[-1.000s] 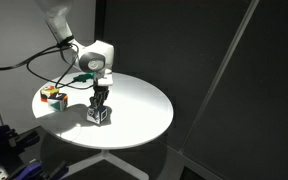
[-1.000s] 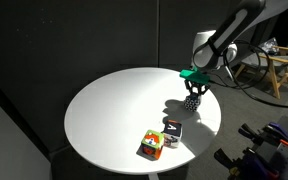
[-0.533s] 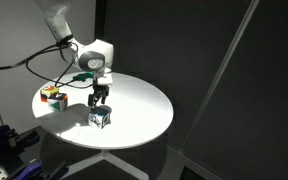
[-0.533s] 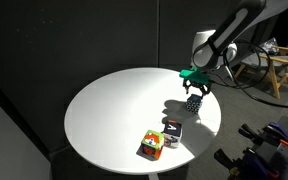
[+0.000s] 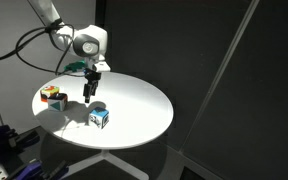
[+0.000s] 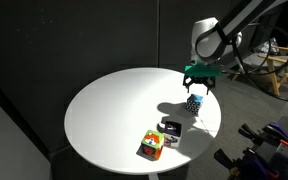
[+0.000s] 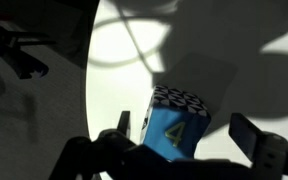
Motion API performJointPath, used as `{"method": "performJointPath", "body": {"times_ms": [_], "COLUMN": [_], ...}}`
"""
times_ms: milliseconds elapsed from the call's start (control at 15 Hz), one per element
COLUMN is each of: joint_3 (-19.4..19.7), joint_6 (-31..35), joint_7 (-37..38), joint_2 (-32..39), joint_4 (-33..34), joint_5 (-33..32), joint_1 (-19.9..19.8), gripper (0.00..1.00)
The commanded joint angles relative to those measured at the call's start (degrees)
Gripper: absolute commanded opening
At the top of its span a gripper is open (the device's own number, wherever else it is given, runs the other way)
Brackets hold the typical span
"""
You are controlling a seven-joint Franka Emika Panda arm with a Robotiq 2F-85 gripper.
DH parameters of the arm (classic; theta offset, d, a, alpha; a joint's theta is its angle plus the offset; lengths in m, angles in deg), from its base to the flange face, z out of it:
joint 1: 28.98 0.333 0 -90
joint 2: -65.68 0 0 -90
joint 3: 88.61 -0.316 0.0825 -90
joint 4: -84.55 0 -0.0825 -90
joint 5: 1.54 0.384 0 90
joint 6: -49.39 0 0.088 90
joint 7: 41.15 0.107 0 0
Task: Move one square plush toy to the right.
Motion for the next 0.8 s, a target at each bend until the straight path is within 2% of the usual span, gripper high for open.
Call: {"method": "performJointPath", "body": {"times_ms": [0, 333, 733], "joint_3": [-1.2, -3.9, -6.8], "joint_6": [-4.6, -8.9, -12.4], "joint_7": [-6.6, -13.2, -22.1], "joint_2": [-7.1, -13.5, -22.0], "joint_4": [-3.5, -5.7, -9.6], "joint_5": [-3.9, -7.3, -5.5], "joint_1": [0.6, 1.0, 0.4], "gripper": [1.0, 1.0, 1.0]}}
